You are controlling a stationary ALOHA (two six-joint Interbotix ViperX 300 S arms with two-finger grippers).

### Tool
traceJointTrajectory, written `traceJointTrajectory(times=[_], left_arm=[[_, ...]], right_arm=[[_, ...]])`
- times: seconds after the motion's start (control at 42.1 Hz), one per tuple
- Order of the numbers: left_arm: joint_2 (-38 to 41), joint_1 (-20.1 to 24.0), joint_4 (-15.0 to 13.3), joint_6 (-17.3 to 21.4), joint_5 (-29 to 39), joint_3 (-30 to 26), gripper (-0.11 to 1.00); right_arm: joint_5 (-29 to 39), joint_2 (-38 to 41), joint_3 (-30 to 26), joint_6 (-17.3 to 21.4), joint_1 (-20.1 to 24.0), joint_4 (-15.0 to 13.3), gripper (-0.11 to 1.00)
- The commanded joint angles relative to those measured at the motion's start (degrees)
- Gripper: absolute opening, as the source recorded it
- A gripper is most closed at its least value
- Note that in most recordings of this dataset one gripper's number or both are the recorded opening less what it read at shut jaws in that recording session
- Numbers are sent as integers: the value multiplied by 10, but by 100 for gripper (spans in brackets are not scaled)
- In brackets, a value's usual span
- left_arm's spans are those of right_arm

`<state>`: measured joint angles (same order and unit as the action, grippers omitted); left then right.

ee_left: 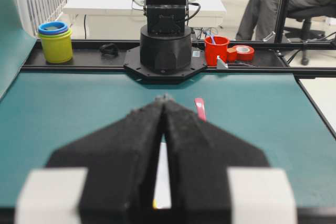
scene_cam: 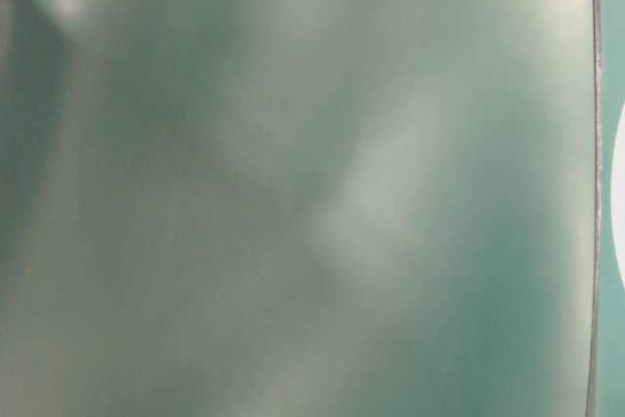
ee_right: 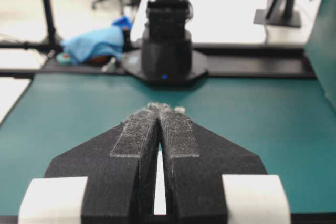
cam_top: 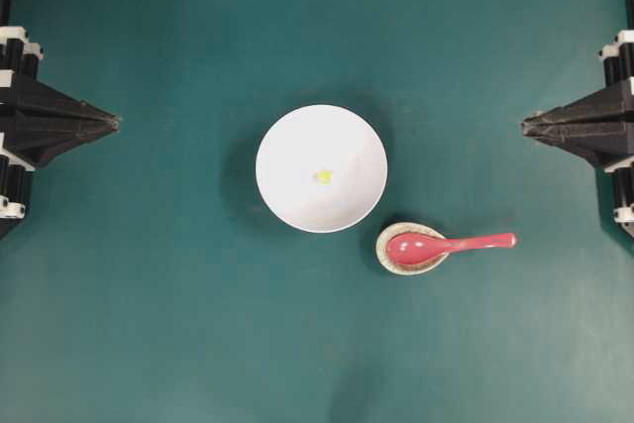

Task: Scoop the yellow hexagonal prism block from the bowl with a spoon using the right arm.
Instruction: 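Move the right gripper left toward the red spoon's handle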

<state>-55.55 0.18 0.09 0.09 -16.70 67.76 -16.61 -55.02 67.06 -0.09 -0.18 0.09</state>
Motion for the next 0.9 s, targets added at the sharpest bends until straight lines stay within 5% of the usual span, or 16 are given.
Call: traceJointTrajectory(times=[0.0,0.475,0.76,0.879], left_arm=[[5,0,7,2,10,-11,0],[6,0,8,0,18,-10,0],[-9,1,8,1,18,-12,0],[-12,0,8,2,18,-12,0]], right_arm=[[-2,5,-8,-1,-4,0,0],[1,14,-9,5,3,1,2],[2,31,-4,4,13,0,49],[-1,52,1,4,13,0,52]])
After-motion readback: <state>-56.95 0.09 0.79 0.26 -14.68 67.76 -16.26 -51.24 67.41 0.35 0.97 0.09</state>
